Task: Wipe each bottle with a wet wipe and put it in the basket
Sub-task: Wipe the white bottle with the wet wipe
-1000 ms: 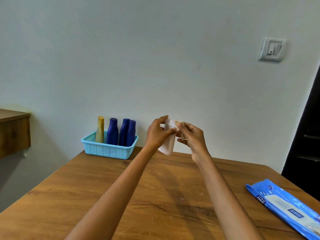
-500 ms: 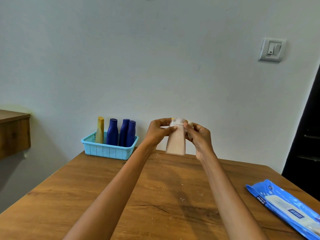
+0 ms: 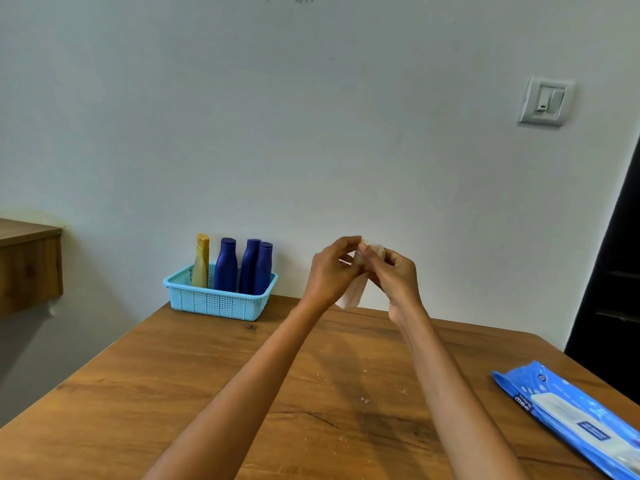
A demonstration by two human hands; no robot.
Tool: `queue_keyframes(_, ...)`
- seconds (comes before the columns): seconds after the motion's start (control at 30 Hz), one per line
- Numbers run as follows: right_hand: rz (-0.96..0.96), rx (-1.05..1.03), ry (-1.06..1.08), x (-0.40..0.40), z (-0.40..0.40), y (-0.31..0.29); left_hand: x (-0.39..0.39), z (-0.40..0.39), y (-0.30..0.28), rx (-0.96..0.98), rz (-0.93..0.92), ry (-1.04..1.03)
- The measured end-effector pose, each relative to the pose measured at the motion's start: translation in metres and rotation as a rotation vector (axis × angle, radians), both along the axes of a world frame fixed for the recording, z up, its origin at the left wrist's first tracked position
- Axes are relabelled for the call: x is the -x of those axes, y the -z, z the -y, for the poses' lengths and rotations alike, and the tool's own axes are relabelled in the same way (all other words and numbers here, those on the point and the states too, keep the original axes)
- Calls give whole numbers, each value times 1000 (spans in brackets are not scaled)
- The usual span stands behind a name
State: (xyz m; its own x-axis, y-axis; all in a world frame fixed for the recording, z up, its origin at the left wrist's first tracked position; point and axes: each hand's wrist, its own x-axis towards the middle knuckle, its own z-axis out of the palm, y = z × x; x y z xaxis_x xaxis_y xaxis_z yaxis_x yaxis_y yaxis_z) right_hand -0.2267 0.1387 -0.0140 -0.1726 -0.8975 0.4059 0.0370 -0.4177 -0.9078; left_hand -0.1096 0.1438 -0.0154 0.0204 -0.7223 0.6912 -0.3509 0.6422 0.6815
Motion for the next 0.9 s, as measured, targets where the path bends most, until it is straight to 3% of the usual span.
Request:
queue_keyframes(0.1, -43, -31, -53, 5, 0, -1, -4, 1, -4, -34, 62, 114)
queue_keyframes(0.2, 24, -47, -74, 5, -2, -1, 0, 0, -6, 26, 100, 96)
queue_keyframes(0.43, -157, 11, 172, 4, -3, 2, 2, 3, -3, -20, 146, 53)
queue_keyframes(0.7, -258, 100, 370, -3, -8, -3, -6, 1, -6, -220, 107, 255)
queue_keyframes(0.8, -246, 104, 386, -3, -8, -2, 0, -2, -4, -219, 153, 253)
queue_keyframes(0.9, -213, 104, 342, -5, -8, -1, 6, -4, 0, -197, 21, 188)
